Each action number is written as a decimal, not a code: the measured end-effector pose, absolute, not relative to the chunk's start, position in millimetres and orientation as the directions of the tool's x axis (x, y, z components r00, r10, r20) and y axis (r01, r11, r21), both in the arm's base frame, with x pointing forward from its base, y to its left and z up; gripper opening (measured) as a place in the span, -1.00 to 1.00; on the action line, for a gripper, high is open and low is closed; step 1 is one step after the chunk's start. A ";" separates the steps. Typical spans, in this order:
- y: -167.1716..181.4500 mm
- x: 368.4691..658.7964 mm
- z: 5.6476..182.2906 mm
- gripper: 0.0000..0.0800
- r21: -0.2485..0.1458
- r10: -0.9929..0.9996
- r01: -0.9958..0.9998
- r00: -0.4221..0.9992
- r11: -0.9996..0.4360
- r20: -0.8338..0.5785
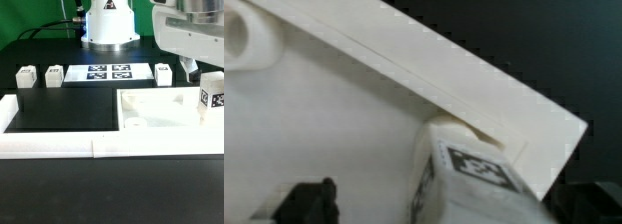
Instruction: Assemble square table
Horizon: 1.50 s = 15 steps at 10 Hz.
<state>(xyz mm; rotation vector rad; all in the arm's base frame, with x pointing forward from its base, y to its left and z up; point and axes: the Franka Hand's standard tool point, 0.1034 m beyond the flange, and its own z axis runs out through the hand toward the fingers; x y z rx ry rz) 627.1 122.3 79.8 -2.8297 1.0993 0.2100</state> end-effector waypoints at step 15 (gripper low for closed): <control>107.6 642.5 78.3 -0.26 -0.087 -0.505 -0.507 0.862 -0.858 -0.048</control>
Offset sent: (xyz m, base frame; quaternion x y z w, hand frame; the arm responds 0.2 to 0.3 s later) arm 0.0119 0.0009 0.0105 -0.0923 0.0423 -0.3914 0.9146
